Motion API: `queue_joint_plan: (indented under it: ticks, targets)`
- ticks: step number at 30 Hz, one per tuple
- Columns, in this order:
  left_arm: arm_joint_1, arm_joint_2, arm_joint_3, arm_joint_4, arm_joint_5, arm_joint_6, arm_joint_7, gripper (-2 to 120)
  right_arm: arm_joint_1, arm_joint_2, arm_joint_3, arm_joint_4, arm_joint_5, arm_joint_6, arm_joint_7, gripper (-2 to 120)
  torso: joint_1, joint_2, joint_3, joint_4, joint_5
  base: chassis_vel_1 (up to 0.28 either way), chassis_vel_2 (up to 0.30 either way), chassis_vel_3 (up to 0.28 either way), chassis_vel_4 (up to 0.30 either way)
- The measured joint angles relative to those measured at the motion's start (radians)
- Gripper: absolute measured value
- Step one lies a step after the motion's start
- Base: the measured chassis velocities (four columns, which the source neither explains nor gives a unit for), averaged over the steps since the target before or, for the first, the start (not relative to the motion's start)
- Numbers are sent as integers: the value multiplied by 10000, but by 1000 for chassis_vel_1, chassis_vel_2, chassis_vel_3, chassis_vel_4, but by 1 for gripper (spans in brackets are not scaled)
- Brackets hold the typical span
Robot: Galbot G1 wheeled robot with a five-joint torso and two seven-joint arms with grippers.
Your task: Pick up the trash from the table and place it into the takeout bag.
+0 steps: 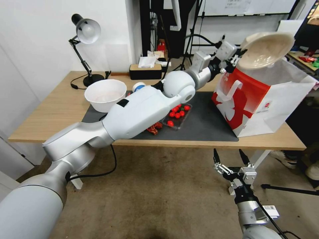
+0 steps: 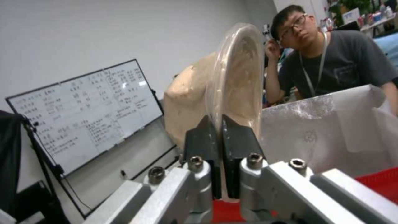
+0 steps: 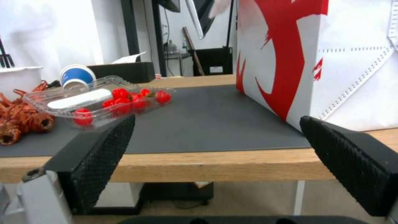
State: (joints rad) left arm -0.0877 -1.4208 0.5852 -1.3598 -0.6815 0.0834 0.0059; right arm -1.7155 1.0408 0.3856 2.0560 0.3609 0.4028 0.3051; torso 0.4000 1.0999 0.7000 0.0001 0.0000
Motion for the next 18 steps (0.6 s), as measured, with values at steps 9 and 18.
queue_joint_plan:
  ticks: [9, 18]
  targets:
    - [-51, 108, 33, -123, 6, -14, -105, 31, 14, -5, 8, -9, 5, 0, 5, 100, 0, 2, 0, 0, 0, 0, 0, 0, 0]
    - [67, 308, -1, -449, -429, -66, -602, 65, 37, 14, -16, -23, 6, 0, 8, 100, -1, 2, -1, -4, 0, 0, 0, 0, 0]
